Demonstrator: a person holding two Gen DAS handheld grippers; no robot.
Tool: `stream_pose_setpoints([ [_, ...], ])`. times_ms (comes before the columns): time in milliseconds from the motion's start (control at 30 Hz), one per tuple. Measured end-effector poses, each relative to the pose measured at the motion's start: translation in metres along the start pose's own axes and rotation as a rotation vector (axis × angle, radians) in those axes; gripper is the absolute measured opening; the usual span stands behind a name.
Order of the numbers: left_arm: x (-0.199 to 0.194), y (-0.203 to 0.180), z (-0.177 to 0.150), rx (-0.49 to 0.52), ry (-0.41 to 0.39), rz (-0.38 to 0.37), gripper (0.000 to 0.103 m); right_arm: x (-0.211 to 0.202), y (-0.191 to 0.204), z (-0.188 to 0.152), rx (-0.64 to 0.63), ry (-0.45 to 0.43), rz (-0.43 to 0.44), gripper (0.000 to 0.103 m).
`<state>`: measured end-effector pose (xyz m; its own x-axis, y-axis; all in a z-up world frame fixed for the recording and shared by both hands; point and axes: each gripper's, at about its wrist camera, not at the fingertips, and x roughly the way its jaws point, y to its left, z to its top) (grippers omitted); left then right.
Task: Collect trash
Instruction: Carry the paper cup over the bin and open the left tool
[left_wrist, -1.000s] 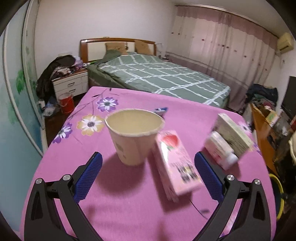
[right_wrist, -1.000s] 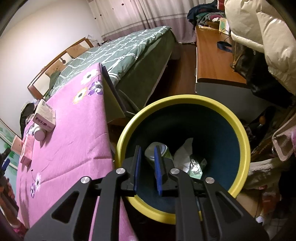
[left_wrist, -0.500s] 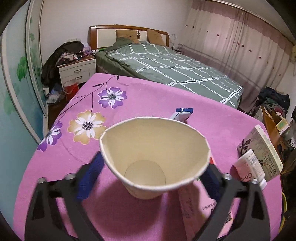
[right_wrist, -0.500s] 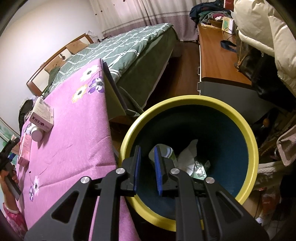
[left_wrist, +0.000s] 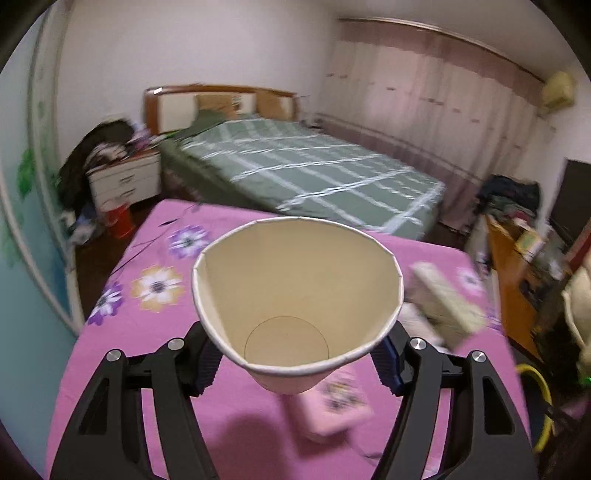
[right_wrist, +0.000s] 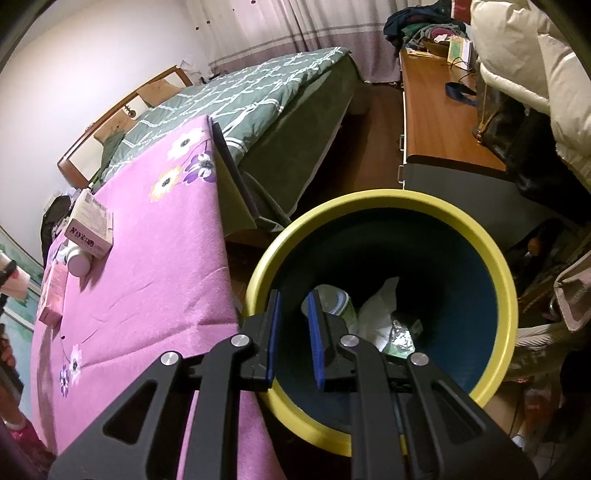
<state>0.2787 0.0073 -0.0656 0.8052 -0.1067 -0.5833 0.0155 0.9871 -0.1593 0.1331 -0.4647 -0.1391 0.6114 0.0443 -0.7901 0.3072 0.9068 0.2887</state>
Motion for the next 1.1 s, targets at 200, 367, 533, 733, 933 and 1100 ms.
stream_pose_setpoints([
  [200,-0.030,-0.086,-0.012,0.112,0.019,-0.202,0.067,-0.013,-0.016,-0.005,0.002,-0.021,-0.028,0.015],
  [367,-0.032,-0.184,-0.041,0.242,0.102,-0.392,0.067,-0.029,-0.029,-0.011,-0.013,-0.045,-0.077,0.015],
  [533,-0.027,-0.276,-0.077,0.364,0.196,-0.514,0.067,-0.045,-0.047,-0.022,-0.021,-0.053,-0.114,0.015],
  [733,-0.007,-0.357,-0.116,0.449,0.318,-0.593,0.067,-0.062,-0.072,-0.039,0.008,-0.060,-0.150,0.015],
  [933,0.019,-0.402,-0.143,0.495,0.384,-0.608,0.067,-0.068,-0.091,-0.049,0.047,-0.059,-0.158,0.022],
  [1100,0.034,-0.433,-0.159,0.537,0.415,-0.597,0.073,-0.071,-0.096,-0.052,0.059,-0.061,-0.157,0.022],
])
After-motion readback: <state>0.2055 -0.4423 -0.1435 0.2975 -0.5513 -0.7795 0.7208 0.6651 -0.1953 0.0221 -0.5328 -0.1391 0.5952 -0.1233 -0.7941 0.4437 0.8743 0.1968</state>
